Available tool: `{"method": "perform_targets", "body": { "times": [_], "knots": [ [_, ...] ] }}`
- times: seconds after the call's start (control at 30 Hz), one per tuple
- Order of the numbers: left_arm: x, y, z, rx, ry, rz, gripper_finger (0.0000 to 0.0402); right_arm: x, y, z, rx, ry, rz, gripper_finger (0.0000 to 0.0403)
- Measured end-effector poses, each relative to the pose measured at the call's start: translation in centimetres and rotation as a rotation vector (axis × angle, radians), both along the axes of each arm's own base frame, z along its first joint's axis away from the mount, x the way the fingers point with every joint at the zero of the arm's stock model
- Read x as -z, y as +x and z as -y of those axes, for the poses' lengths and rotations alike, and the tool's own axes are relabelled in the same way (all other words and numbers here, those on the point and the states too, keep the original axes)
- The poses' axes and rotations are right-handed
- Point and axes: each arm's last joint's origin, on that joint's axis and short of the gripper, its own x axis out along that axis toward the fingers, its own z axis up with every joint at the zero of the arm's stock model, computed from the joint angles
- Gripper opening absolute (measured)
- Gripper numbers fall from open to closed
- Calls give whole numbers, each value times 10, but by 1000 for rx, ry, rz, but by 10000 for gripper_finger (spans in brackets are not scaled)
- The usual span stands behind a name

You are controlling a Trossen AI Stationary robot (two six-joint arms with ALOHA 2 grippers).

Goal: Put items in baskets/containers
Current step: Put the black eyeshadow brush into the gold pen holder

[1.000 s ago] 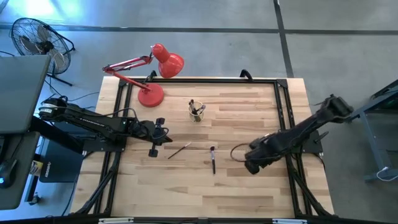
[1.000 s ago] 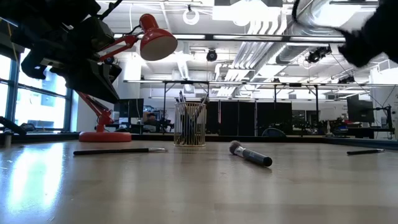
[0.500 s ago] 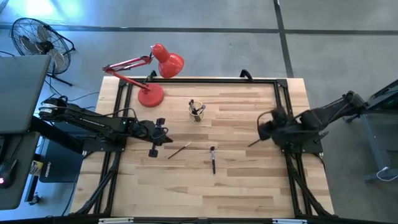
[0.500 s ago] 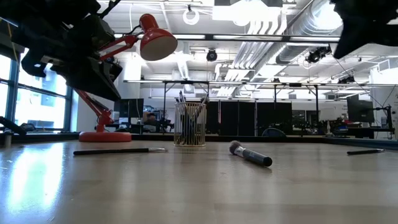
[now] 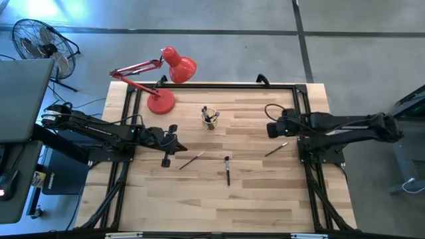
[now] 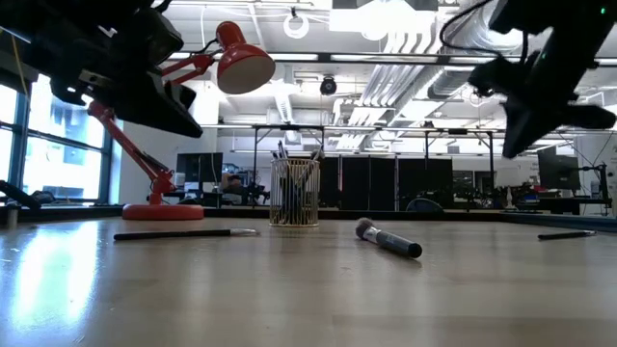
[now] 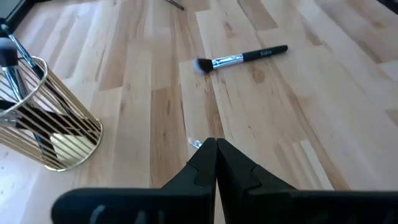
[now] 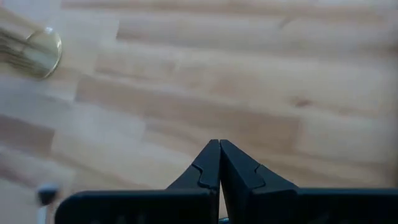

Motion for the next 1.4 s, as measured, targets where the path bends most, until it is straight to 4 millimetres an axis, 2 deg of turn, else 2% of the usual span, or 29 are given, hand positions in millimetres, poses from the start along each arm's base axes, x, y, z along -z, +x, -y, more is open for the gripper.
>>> {"method": "perform_targets", "body": {
  "times": [0.17, 0.3, 0.47, 0.6, 0.73, 1.03, 1.23, 1.4],
  "knots": [
    [0, 0, -1, -42, 19, 2, 1, 32, 6, -2, 69, 221, 139, 19],
    [0, 0, -2, -51, 16, 1, 1, 49, 3, -5, 131, 368, 154, 55],
    [0, 0, -2, -51, 16, 0, 1, 56, -5, -6, 246, 417, 102, 99],
    [0, 0, -2, -57, 7, -2, 1, 58, -9, -7, 308, 458, 73, 118],
    [1, 0, -2, -59, 4, -5, 1, 61, -16, -9, 383, 511, -1, 115],
    [1, 0, -2, -60, 4, -7, 1, 62, -17, -9, 478, 523, 10, 97],
    [1, 0, -2, -60, 5, -8, 1, 70, -9, -10, 521, 589, -35, 90],
    [1, 0, -2, -60, 5, -9, 1, 80, 3, -8, 529, 574, -56, 90]
  ]
}}
